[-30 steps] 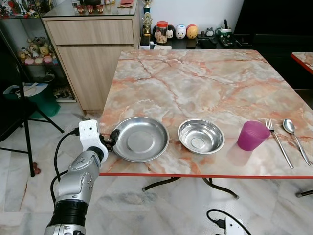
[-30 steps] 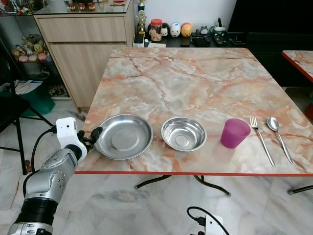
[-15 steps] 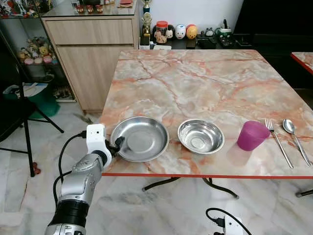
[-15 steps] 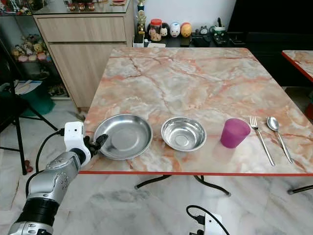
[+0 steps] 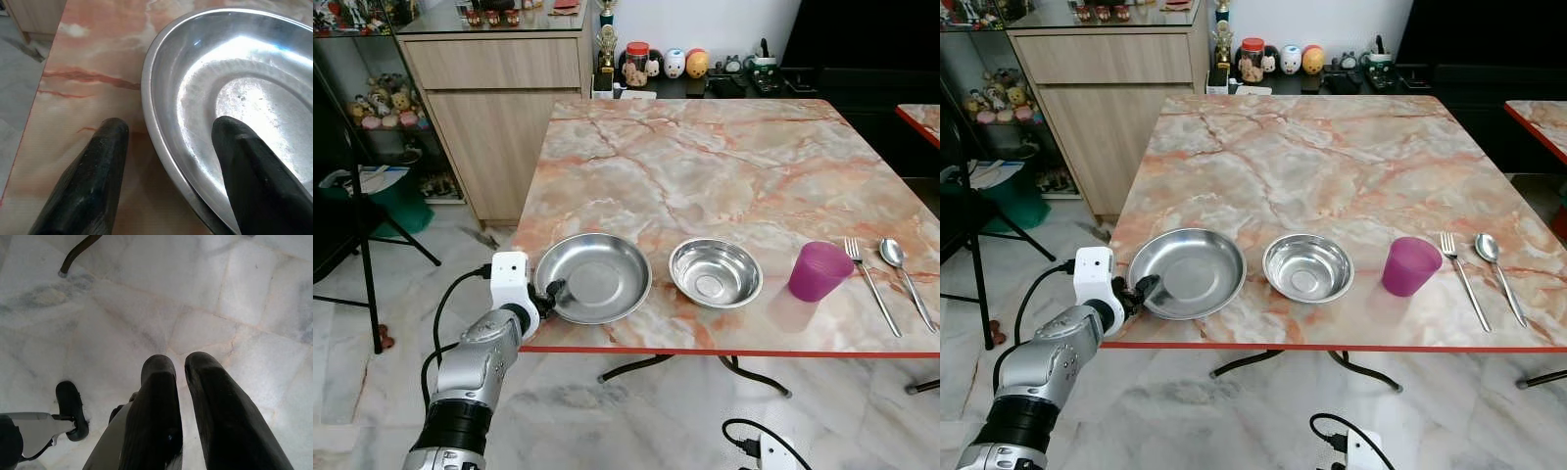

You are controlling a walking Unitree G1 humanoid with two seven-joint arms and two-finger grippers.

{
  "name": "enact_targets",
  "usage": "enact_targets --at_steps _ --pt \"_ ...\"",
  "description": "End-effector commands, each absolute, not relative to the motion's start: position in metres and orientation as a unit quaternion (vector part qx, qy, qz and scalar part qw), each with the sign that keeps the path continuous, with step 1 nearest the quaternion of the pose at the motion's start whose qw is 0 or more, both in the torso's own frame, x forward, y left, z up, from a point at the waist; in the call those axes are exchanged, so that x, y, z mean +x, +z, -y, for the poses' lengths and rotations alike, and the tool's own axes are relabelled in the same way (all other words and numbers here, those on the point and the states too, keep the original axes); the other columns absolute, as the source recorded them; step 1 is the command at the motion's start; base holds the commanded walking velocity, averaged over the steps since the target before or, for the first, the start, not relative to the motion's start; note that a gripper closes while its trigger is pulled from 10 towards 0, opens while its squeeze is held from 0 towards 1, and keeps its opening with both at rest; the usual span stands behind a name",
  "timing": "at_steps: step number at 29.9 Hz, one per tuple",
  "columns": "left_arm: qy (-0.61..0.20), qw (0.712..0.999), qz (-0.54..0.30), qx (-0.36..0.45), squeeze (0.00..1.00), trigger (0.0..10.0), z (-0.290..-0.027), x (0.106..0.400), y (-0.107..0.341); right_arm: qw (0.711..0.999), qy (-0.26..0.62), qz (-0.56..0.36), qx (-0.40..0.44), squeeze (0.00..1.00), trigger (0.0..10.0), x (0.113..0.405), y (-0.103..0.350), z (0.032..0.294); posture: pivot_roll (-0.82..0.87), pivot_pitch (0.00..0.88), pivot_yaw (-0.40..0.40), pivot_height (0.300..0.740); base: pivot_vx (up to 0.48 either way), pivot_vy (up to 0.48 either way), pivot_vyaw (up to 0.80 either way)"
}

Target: Setting the table

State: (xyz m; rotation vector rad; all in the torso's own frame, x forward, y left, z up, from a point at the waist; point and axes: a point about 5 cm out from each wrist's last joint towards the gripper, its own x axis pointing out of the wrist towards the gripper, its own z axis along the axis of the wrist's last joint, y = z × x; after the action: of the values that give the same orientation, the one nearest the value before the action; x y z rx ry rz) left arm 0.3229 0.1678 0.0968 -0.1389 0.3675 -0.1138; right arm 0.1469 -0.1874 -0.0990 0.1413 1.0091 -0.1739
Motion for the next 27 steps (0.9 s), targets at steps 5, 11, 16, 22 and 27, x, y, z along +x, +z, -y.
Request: enact_targets --at_steps 5,11,16,22,27 --pt "-0.056 0.977 -0.197 -0.055 0.00 0.0 -0.1652 0.3222 0.0926 0.866 -0.080 -0.489 0.064 0.00 10.0 0.1428 -0.1008 0.1855 0.07 0.000 -0.011 0.740 0.000 0.000 0.00" --pt "-0.056 0.978 -0.197 -0.047 0.00 0.0 -0.1646 0.3223 0.0928 0.865 -0.080 -0.491 0.064 0.00 10.0 0.1418 -0.1012 0.1852 0.07 0.000 -0.010 0.740 0.000 0.000 0.00" --pt "-0.055 0.978 -0.196 -0.041 0.00 0.0 -0.1650 0.3225 0.0930 0.864 -0.080 -0.492 0.063 0.00 10.0 0.1414 -0.1013 0.1857 0.08 0.000 -0.011 0.740 0.000 0.000 0.00" --pt "-0.052 0.979 -0.194 -0.033 0.00 0.0 -0.1655 0.3225 0.0933 0.864 -0.080 -0.494 0.063 0.00 10.0 0.1411 -0.1013 0.1869 0.08 0.000 -0.011 0.740 0.000 0.000 0.00" --pt "-0.046 0.980 -0.194 -0.028 0.00 0.0 -0.1662 0.3220 0.0922 0.863 -0.081 -0.494 0.061 0.00 10.0 0.1408 -0.1011 0.1902 0.08 0.000 -0.013 0.740 0.000 0.000 0.00"
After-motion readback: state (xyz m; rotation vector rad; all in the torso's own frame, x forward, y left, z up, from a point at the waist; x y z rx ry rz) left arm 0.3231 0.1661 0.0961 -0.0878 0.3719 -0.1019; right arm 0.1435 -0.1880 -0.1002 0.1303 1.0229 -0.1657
